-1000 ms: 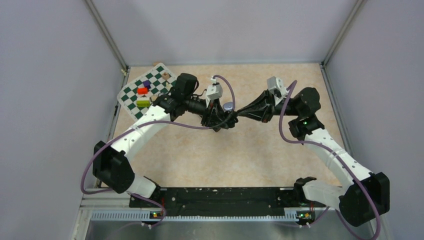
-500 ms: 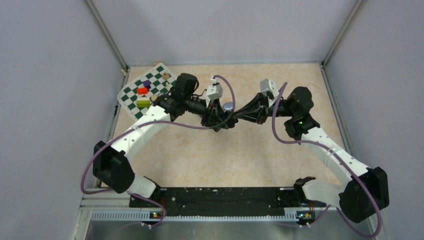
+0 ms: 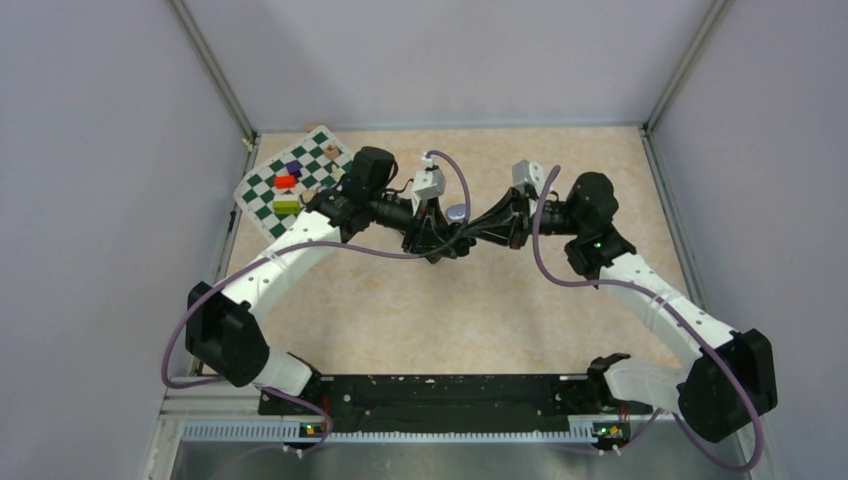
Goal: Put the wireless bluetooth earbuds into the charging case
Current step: Place the earbud in the charging case.
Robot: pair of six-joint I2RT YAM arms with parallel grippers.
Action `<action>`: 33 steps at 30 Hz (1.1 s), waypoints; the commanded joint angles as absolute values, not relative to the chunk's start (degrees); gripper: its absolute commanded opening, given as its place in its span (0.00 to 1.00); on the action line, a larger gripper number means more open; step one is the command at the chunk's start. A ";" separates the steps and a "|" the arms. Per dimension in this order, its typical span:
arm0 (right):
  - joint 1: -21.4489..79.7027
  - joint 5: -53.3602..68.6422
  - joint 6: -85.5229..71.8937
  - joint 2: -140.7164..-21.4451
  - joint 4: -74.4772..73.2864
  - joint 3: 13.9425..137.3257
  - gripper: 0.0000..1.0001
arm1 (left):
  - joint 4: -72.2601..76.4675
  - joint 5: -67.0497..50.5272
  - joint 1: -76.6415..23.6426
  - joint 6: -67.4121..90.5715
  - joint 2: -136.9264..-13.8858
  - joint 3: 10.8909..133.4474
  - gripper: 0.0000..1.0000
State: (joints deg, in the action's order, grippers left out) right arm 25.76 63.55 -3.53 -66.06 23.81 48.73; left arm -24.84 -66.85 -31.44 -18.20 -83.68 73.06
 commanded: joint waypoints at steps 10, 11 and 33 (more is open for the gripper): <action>27.25 63.06 -1.16 -66.63 23.37 50.19 0.04 | -24.09 -68.29 -31.57 -19.07 -82.92 75.28 0.00; 27.31 63.03 -1.22 -66.67 23.38 50.19 0.04 | -24.08 -68.25 -31.64 -19.06 -82.96 75.28 0.00; 28.95 61.92 -0.31 -67.76 21.88 50.38 0.04 | -24.74 -68.20 -32.01 -19.50 -83.35 75.63 0.00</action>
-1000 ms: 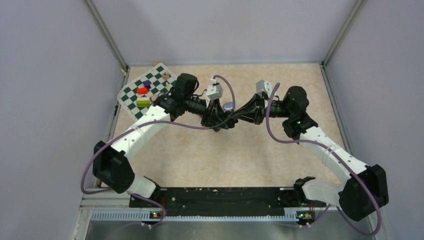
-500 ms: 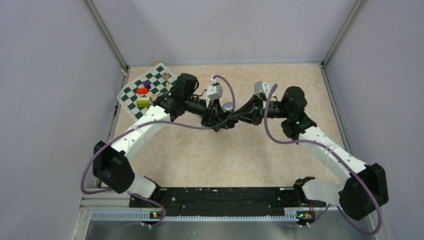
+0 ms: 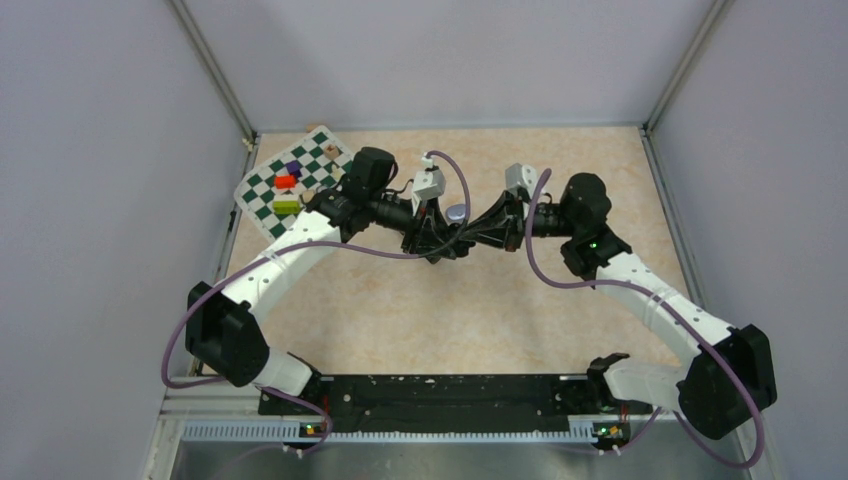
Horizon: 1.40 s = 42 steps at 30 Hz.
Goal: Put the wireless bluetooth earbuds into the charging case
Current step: Place the earbud in the charging case.
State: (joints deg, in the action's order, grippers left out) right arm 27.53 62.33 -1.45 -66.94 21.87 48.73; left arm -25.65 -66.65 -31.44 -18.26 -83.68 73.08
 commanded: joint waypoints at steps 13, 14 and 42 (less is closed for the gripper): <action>29.45 58.28 -0.35 -67.87 21.81 50.40 0.04 | -25.62 -67.86 -32.17 -19.95 -83.35 76.33 0.00; 29.44 58.10 -0.34 -67.85 21.80 50.39 0.04 | -25.58 -67.84 -32.17 -19.87 -83.40 76.34 0.00; 29.85 57.03 1.26 -66.92 20.34 51.34 0.16 | -27.86 -67.46 -32.17 -21.87 -82.68 77.28 0.00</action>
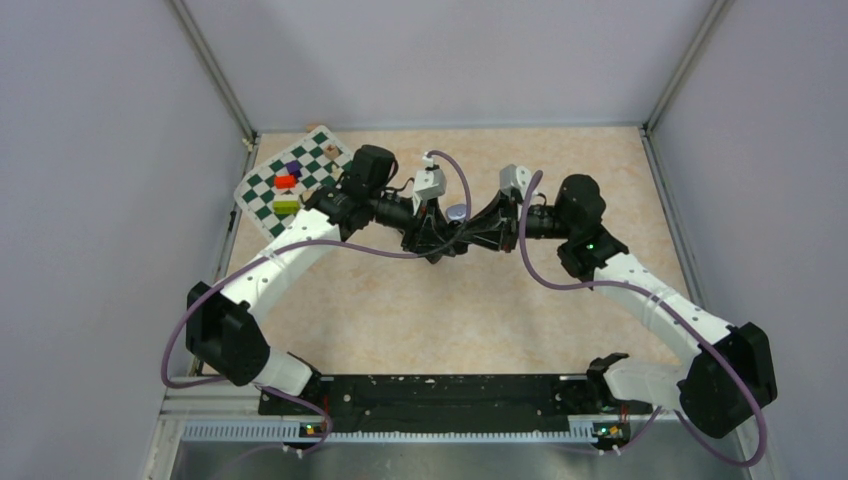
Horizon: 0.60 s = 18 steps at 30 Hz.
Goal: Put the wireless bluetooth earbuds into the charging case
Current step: Place the earbud in the charging case.
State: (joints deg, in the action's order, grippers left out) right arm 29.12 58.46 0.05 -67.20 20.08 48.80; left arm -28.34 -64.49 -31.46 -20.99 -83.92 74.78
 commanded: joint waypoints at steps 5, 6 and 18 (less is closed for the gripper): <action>29.68 57.23 2.72 -65.47 17.24 53.09 0.23 | -28.04 -67.66 -32.25 -22.05 -82.73 77.38 0.00; 29.46 57.68 2.69 -65.15 16.93 53.46 0.24 | -28.04 -67.67 -32.21 -22.14 -82.71 77.30 0.00; 24.27 60.91 -3.89 -61.66 21.88 53.02 0.39 | -28.55 -67.80 -32.17 -22.58 -82.40 77.42 0.00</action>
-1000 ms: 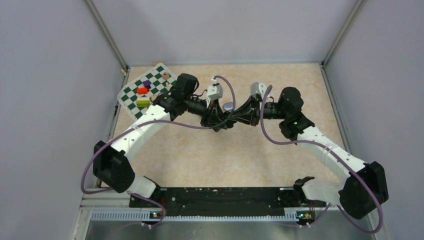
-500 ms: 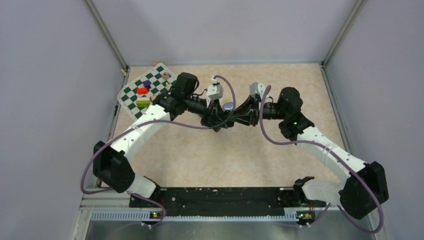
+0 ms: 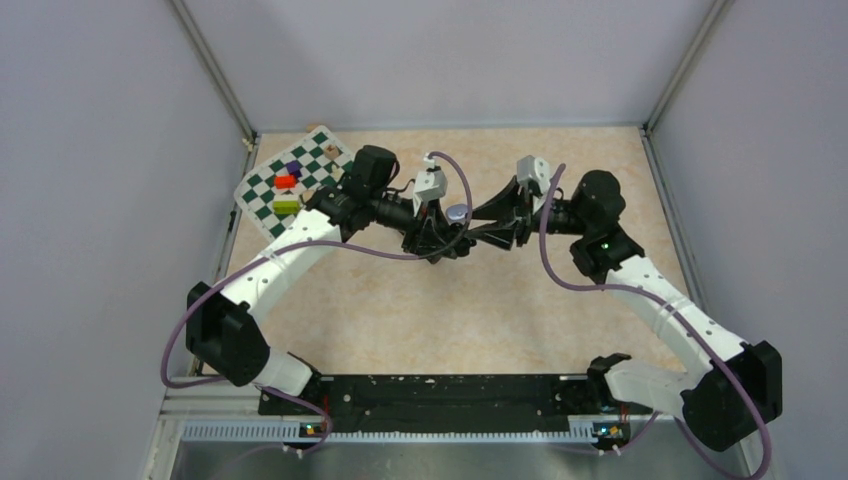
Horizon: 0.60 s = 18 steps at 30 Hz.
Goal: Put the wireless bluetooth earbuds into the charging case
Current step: Place the earbud in the charging case, then close the charging case.
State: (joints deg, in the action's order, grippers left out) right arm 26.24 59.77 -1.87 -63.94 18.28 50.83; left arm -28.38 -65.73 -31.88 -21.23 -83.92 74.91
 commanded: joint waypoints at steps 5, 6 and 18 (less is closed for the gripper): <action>21.65 56.29 -2.29 -61.05 23.02 51.23 0.47 | -28.75 -68.11 -32.18 -22.76 -82.35 77.44 0.00; 21.20 55.24 -1.30 -61.10 22.97 50.85 0.50 | -28.75 -68.19 -32.17 -22.76 -82.27 77.46 0.00; 19.86 46.60 6.26 -62.97 20.56 48.89 0.99 | -29.25 -68.83 -32.22 -23.20 -81.05 77.39 0.00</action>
State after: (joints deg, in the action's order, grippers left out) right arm 20.36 49.91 2.83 -62.43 20.12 48.88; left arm -29.02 -66.65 -31.97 -22.46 -83.79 75.02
